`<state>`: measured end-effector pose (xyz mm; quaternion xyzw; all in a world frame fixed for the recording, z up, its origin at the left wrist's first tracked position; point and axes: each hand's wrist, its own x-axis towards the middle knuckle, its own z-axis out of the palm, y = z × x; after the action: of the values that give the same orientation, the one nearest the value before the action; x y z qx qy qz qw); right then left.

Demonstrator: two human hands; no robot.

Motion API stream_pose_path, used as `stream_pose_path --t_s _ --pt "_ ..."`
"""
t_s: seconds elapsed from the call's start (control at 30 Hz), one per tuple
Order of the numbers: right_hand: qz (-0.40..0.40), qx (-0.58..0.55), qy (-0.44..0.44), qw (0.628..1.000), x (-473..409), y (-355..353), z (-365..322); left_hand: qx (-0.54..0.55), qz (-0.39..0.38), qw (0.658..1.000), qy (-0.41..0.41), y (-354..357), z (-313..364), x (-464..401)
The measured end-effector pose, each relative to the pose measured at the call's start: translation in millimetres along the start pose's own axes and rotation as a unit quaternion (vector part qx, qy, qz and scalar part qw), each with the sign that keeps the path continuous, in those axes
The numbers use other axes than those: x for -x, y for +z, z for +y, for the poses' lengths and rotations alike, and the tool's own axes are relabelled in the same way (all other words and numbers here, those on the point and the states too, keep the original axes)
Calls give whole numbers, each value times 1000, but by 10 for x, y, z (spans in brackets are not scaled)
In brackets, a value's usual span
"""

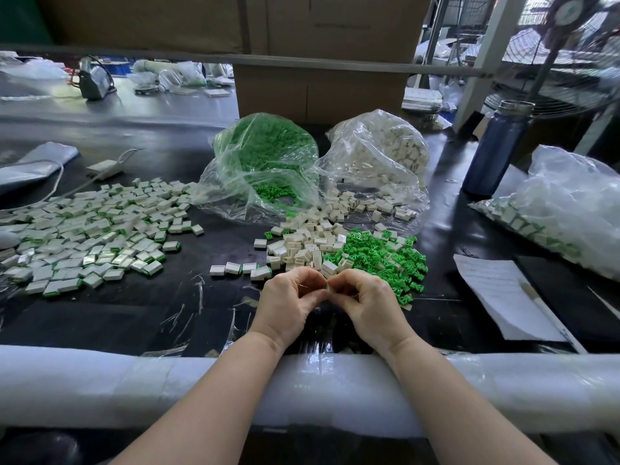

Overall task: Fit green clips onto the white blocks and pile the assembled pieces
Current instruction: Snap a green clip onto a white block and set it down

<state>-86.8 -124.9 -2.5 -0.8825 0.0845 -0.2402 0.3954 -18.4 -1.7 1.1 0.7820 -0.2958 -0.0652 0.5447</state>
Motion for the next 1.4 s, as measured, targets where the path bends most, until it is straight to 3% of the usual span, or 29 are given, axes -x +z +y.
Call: stream_pose_path --t_s 0.17,0.87,1.1,1.4 --pt "1 -7 6 1000 -3 10 10 3 30 1000 10 6 1 3" --pt "0 18 -6 1000 12 3 -15 11 29 999 10 11 -26 -4" --pt "-29 -153 64 986 -23 -20 -15 135 7 991 -24 -9 21 -7" --pt "-47 -158 93 982 -29 -29 -9 131 -9 991 -16 -8 25 -4"
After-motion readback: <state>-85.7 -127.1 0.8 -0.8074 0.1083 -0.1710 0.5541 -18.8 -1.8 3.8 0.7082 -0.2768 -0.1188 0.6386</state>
